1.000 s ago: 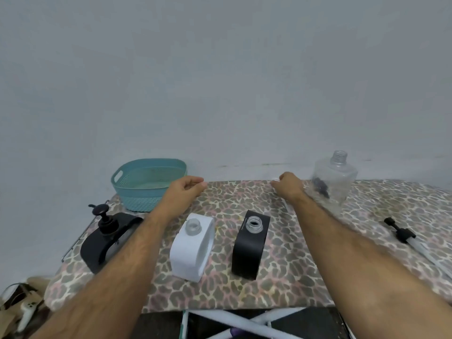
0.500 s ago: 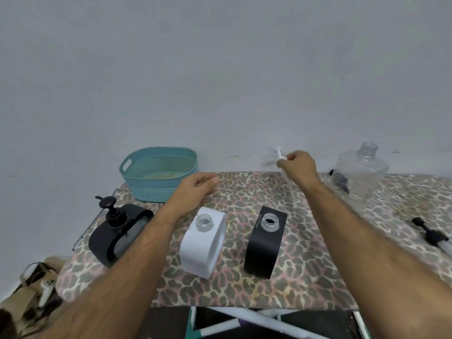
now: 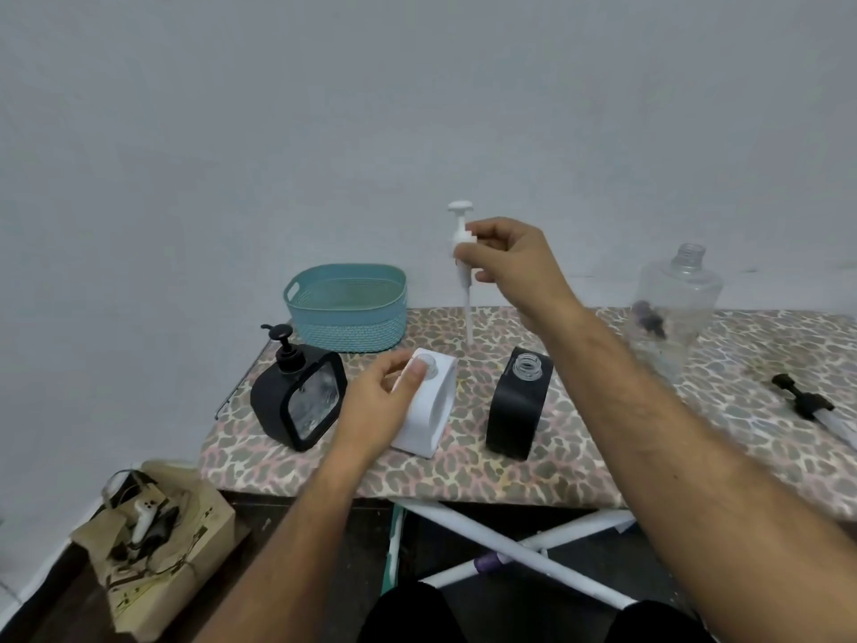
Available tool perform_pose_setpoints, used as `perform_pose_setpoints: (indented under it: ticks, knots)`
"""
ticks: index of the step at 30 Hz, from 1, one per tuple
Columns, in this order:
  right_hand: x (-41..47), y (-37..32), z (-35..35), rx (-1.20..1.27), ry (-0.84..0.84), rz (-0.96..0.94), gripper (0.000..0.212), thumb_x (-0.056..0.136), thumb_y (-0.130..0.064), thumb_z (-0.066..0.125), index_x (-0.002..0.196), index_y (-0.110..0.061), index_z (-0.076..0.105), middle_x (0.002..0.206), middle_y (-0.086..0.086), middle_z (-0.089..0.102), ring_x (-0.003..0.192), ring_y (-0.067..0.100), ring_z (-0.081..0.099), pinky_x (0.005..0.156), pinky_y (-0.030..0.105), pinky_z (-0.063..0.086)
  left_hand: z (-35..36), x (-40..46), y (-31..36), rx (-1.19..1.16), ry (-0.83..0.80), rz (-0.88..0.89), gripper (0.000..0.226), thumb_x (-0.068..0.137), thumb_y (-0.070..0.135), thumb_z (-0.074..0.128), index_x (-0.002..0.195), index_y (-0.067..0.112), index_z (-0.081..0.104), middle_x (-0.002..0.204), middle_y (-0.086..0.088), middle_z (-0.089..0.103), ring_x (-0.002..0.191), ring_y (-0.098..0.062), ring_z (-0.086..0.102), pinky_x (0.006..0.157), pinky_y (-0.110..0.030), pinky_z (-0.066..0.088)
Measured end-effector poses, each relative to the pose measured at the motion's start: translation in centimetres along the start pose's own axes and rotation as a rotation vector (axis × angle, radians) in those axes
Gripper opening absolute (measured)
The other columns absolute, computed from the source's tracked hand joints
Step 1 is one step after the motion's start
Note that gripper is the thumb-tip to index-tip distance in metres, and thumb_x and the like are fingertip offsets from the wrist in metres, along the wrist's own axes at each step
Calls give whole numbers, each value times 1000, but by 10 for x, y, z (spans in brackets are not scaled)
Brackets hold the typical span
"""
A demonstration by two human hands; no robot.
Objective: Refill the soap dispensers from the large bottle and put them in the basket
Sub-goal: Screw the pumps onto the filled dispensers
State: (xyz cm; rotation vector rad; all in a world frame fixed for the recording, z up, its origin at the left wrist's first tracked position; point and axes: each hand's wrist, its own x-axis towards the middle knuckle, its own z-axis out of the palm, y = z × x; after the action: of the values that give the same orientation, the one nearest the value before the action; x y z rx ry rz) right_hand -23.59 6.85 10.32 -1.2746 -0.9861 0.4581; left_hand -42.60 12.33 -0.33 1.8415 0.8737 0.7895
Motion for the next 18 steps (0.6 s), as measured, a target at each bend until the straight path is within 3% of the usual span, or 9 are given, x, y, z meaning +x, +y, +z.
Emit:
perform_pose_setpoints:
  ticks: [2, 5, 10, 14, 18]
  knots:
    - [-11, 2, 9, 9, -15, 4, 13, 83, -4, 72, 91, -14, 69, 77, 1, 68, 69, 7, 61, 60, 15, 47, 3, -15, -3, 47, 10, -7, 65, 76, 56, 75, 133, 31, 56, 119, 17, 62, 104, -2, 60, 78, -20, 48]
    - [-25, 2, 18, 32, -21, -7, 15, 85, -2, 70, 96, -13, 70, 83, -3, 71, 70, -3, 65, 63, 10, 47, 7, -27, -7, 202, 37, 15, 75, 67, 54, 81, 134, 37, 51, 118, 17, 61, 103, -8, 58, 80, -32, 51]
    - [-37, 2, 28, 72, -14, -42, 19, 88, -2, 68, 104, -13, 67, 92, -3, 72, 79, -5, 66, 70, 11, 48, 0, -22, -4, 303, 12, 11, 56, 80, 34, 75, 131, 27, 53, 106, 9, 61, 90, -12, 57, 58, -16, 41]
    - [-44, 9, 37, 60, -47, -48, 22, 87, -1, 69, 99, -19, 67, 93, -3, 73, 85, 2, 69, 79, 17, 53, -15, -16, -6, 311, -80, 24, 63, 75, 34, 75, 134, 28, 54, 113, 5, 66, 96, -16, 63, 77, -39, 56]
    - [-55, 28, 46, -19, -114, -7, 24, 87, -3, 69, 98, -24, 66, 96, -3, 73, 89, 5, 69, 82, 19, 53, -27, -12, -6, 315, -115, 35, 61, 74, 31, 75, 132, 28, 54, 110, 5, 64, 94, -17, 63, 76, -45, 58]
